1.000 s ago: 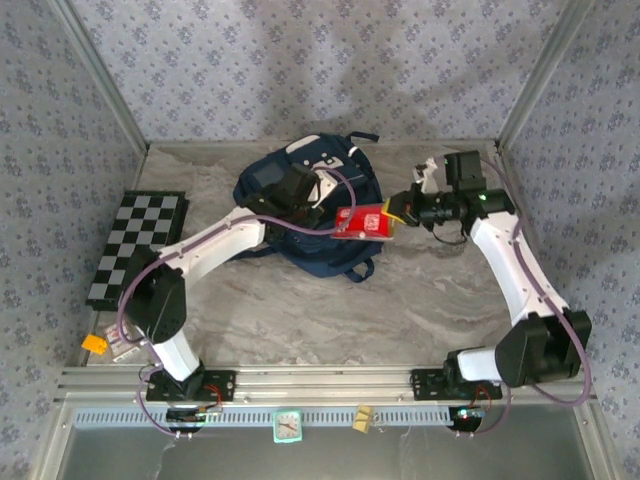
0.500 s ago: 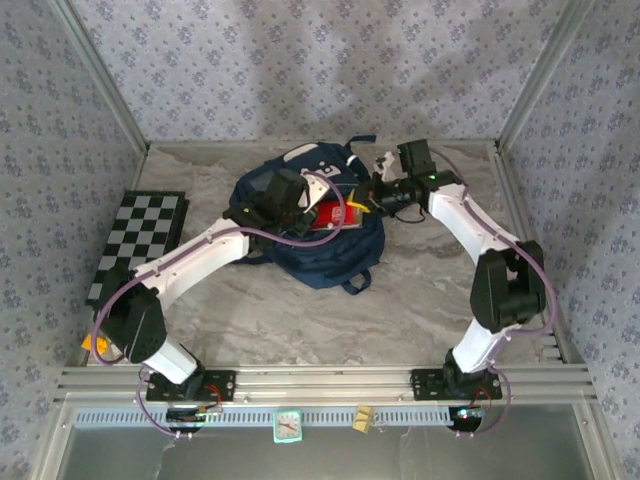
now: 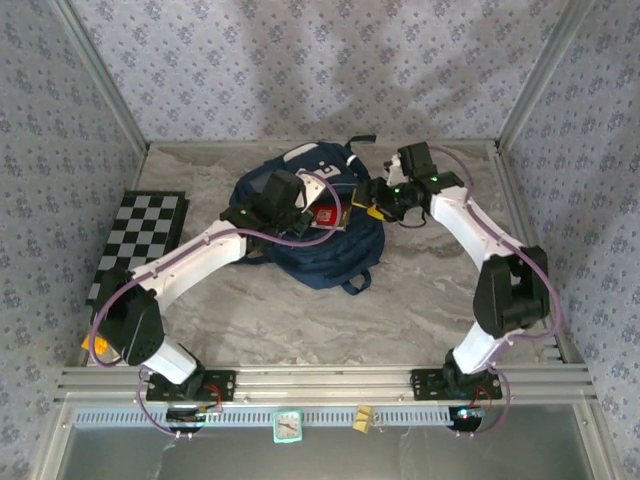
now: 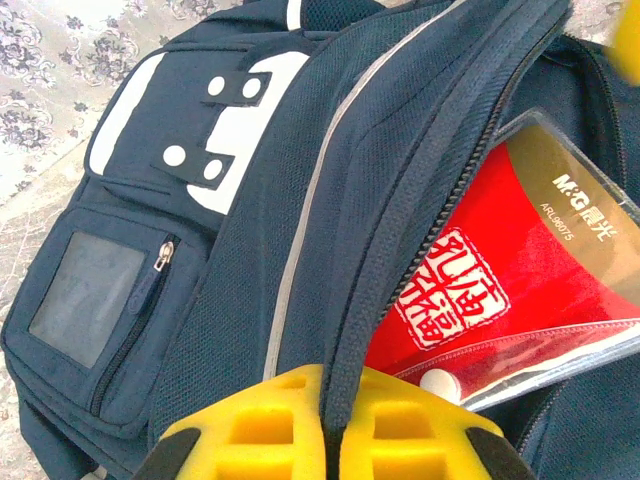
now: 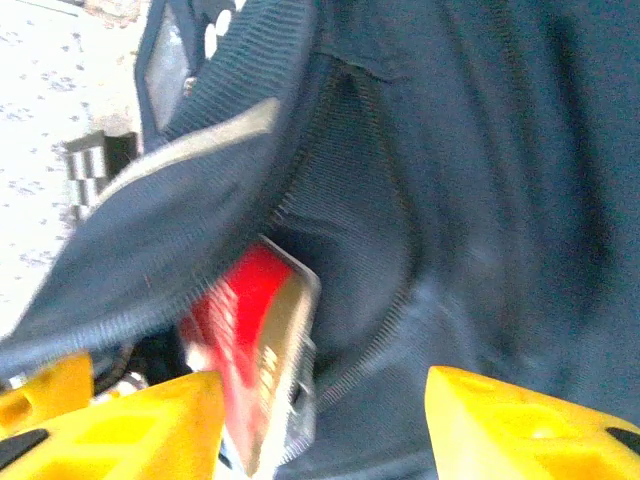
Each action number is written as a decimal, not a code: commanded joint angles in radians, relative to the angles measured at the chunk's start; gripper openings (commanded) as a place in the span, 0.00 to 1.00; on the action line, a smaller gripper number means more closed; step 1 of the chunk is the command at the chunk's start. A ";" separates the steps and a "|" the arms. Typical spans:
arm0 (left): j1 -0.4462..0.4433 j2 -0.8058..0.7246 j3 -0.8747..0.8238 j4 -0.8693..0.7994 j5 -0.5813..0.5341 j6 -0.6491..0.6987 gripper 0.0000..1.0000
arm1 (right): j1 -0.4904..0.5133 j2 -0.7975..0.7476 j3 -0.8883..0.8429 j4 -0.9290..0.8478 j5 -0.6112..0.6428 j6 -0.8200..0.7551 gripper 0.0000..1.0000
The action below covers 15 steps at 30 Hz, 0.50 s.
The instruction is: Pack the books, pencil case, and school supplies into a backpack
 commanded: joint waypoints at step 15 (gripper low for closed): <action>0.011 -0.045 0.044 0.032 0.028 -0.029 0.00 | 0.192 0.033 -0.028 0.130 0.188 0.087 0.00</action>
